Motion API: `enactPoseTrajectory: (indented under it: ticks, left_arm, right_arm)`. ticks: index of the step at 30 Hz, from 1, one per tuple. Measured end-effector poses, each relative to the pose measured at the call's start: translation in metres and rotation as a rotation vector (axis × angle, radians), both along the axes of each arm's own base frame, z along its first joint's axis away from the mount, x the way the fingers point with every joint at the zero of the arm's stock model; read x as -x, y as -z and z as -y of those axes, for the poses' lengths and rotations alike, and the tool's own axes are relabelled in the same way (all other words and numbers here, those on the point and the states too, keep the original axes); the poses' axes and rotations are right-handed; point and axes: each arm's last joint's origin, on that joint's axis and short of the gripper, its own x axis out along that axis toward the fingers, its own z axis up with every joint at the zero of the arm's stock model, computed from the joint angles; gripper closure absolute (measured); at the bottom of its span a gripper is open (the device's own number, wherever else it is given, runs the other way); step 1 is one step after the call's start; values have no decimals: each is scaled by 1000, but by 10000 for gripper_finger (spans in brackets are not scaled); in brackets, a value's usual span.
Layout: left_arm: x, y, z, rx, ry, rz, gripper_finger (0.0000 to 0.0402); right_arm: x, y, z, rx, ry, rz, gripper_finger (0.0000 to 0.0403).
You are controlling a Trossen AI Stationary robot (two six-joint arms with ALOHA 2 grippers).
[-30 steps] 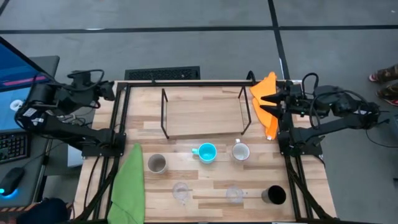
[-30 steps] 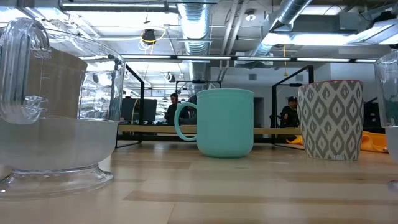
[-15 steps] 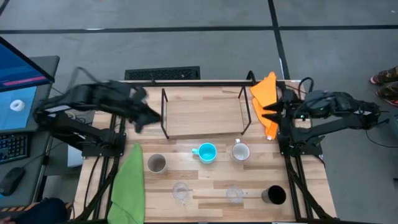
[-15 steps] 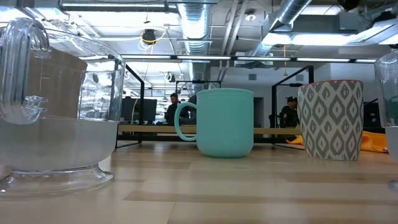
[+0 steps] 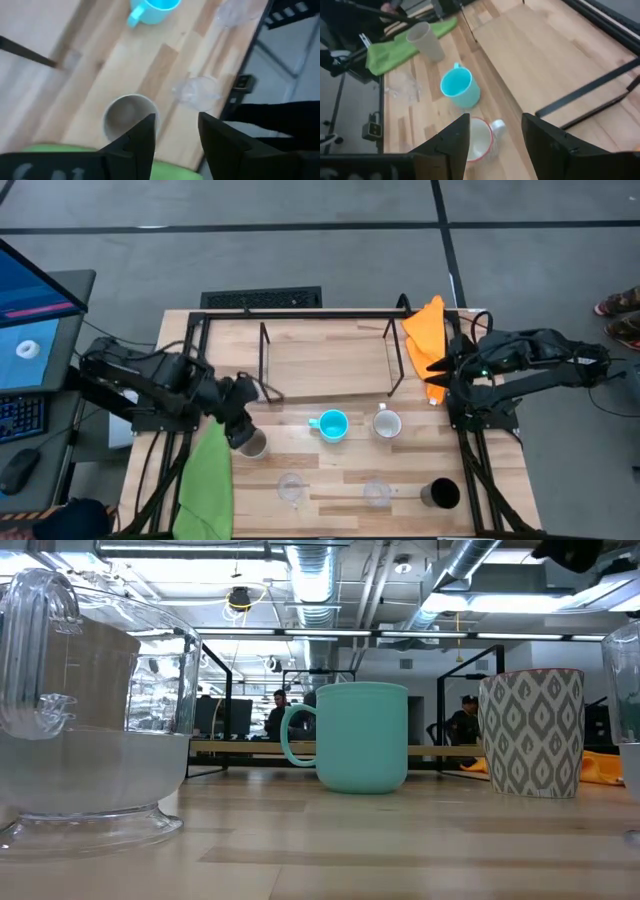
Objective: Stack small to large cups/mugs on shelf
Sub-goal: Put the gray cup on the shelf
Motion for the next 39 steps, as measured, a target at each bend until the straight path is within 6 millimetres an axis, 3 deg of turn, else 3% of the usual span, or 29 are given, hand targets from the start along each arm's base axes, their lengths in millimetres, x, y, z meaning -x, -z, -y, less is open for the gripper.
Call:
enactPoseTrajectory:
  ticks: [6,10,13,22,29,35,39]
  left_arm:
    - [6,1,10,-95,12,16,193]
    - [4,4,13,-86,-2,-15,140]
    - [3,7,13,-111,2,-38,117]
    - [9,9,4,-160,-60,-97,124]
    - [6,36,13,-145,-51,-137,128]
    - [-13,40,29,-24,17,56,128]
    - [0,48,22,-127,-12,-77,128]
  right_arm:
    - [3,4,0,0,5,-52,190]
    - [10,13,1,9,12,-196,171]
    - [3,19,-1,12,-24,-281,163]
    - [-22,25,-7,-18,-133,-359,163]
    - [-21,26,-12,-38,-145,-375,163]
    - [-19,28,-20,-87,-174,-420,163]
    - [-25,31,-26,-80,-212,-453,163]
